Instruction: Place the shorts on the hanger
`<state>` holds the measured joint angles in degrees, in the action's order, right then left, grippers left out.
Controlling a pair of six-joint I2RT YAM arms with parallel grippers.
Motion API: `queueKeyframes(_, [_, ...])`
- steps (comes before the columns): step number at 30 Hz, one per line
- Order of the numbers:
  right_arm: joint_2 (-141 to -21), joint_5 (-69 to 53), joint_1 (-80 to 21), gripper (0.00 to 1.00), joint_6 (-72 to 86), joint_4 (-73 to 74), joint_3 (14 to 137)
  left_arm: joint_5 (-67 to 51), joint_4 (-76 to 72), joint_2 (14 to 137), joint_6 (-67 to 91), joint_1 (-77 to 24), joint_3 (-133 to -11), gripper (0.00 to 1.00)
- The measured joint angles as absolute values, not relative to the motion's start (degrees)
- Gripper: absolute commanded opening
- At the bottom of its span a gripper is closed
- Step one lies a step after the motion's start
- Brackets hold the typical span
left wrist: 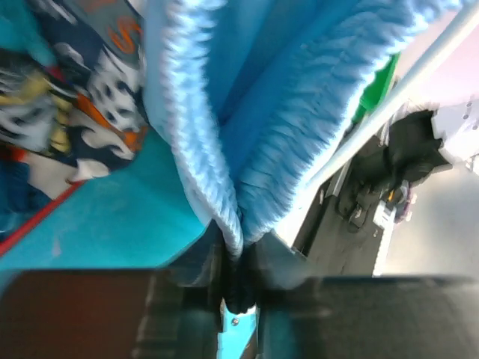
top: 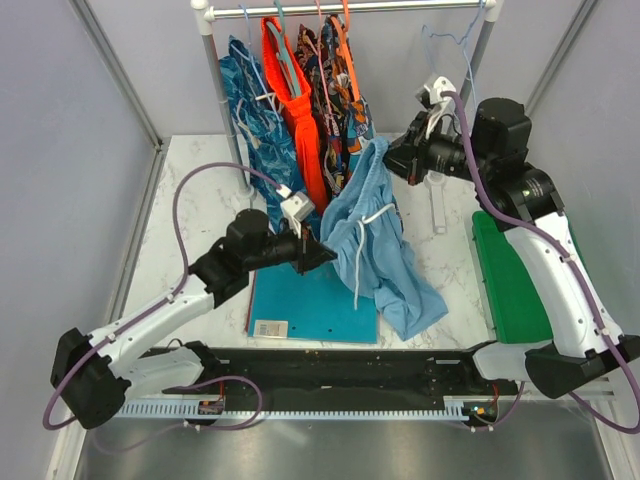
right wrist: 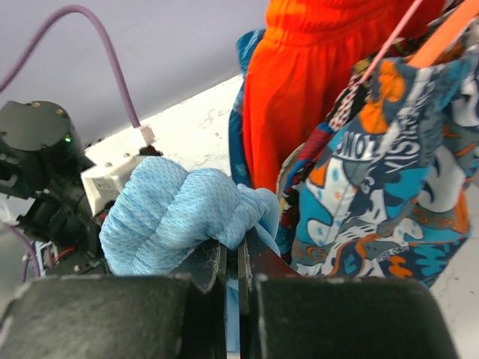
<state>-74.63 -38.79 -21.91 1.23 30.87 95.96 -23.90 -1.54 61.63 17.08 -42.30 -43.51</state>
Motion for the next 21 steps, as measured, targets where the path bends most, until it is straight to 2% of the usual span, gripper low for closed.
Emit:
queueKeyframes(5, [-74.7, -31.1, -21.9, 0.00, 2.9, 31.6, 102.6, -25.6, 8.8, 60.3, 14.0, -35.2, -55.0, 0.02])
queueKeyframes(8, [-74.9, -27.0, -21.9, 0.00, 3.8, 31.9, 109.8, -25.6, 18.3, 59.5, 6.8, -31.4, -68.1, 0.02])
queueKeyframes(12, [-77.7, -23.3, -22.0, 0.00, 4.5, 34.0, 123.7, -25.3, 28.5, 59.8, -3.7, -31.3, -87.4, 0.02])
queueKeyframes(14, [-78.1, -22.4, -22.0, 0.00, 4.4, 34.8, 126.8, -24.1, 33.8, 61.3, -8.8, -31.3, -97.7, 0.02])
queueKeyframes(17, [-76.7, -22.3, -22.1, 0.00, 4.5, 36.4, 124.4, -22.7, 40.0, 62.5, -13.5, -31.3, -105.1, 0.02])
queueKeyframes(21, [-73.4, -21.9, -22.2, 0.00, 4.5, 38.4, 112.3, -21.2, 48.2, 65.6, -16.4, -31.3, -106.9, 0.02])
